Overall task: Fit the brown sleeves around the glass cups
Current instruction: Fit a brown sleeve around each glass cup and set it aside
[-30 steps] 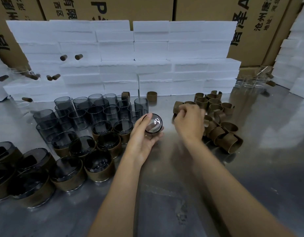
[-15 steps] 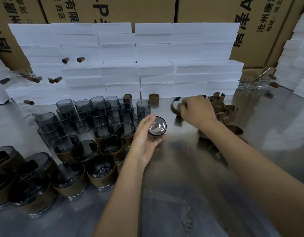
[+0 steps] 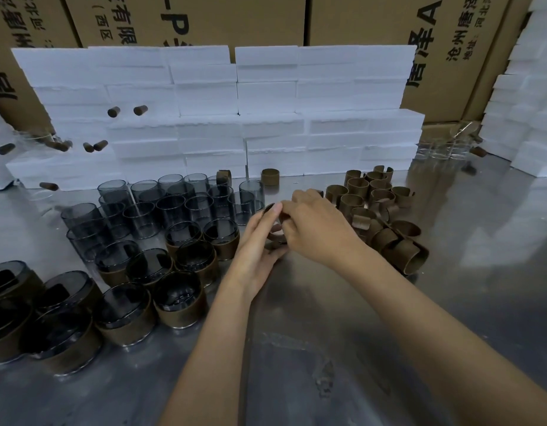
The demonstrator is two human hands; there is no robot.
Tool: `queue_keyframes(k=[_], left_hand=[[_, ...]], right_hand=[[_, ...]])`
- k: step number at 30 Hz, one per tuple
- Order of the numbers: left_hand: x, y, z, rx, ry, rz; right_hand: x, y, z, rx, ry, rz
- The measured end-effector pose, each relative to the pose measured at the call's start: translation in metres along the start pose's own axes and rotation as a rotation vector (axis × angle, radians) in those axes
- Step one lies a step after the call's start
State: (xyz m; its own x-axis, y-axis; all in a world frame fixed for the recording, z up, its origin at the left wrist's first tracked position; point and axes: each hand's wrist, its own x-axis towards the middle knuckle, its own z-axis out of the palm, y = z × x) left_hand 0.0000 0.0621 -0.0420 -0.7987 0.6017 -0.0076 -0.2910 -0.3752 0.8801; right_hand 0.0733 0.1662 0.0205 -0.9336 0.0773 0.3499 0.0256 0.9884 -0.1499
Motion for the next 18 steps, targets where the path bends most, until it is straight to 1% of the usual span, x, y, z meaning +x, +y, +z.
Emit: queue_keyframes(k=[1, 2, 4, 5, 6, 7, 8, 9, 10, 13, 18], left_hand=[[0.001, 0.000, -0.001, -0.004, 0.007, -0.005], [0.001, 0.000, -0.001, -0.014, 0.014, -0.010], [0.002, 0.000, -0.001, -0.047, 0.038, -0.018], [0.003, 0.001, -0.001, -0.060, 0.043, -0.019], [0.003, 0.001, 0.000, -0.065, 0.042, -0.018], [0.004, 0.001, 0.000, -0.067, 0.040, -0.013], [0.004, 0.000, 0.000, -0.069, 0.038, -0.007], [0.004, -0.001, -0.001, -0.076, 0.039, 0.000], [0.004, -0.002, -0.002, -0.084, 0.039, 0.006], [0.006, -0.002, -0.006, -0.086, 0.036, 0.011], [0.008, -0.001, -0.007, -0.082, 0.010, -0.002]], right_hand=[[0.000, 0.000, -0.001, 0.160, 0.021, 0.052], [0.000, -0.001, -0.001, 0.373, 0.077, 0.130], [0.002, -0.001, 0.002, 0.798, 0.268, 0.324], [0.004, -0.001, 0.005, 0.943, 0.297, 0.439], [0.006, -0.001, 0.009, 1.035, 0.256, 0.544], [0.006, -0.002, 0.015, 1.082, 0.165, 0.630], [0.006, -0.003, 0.023, 1.098, 0.076, 0.675], [0.004, -0.006, 0.031, 1.109, 0.020, 0.690], [0.002, -0.006, 0.041, 1.111, 0.006, 0.685], [0.001, -0.007, 0.056, 1.094, 0.108, 0.652], [0.001, -0.008, 0.062, 1.020, 0.158, 0.608]])
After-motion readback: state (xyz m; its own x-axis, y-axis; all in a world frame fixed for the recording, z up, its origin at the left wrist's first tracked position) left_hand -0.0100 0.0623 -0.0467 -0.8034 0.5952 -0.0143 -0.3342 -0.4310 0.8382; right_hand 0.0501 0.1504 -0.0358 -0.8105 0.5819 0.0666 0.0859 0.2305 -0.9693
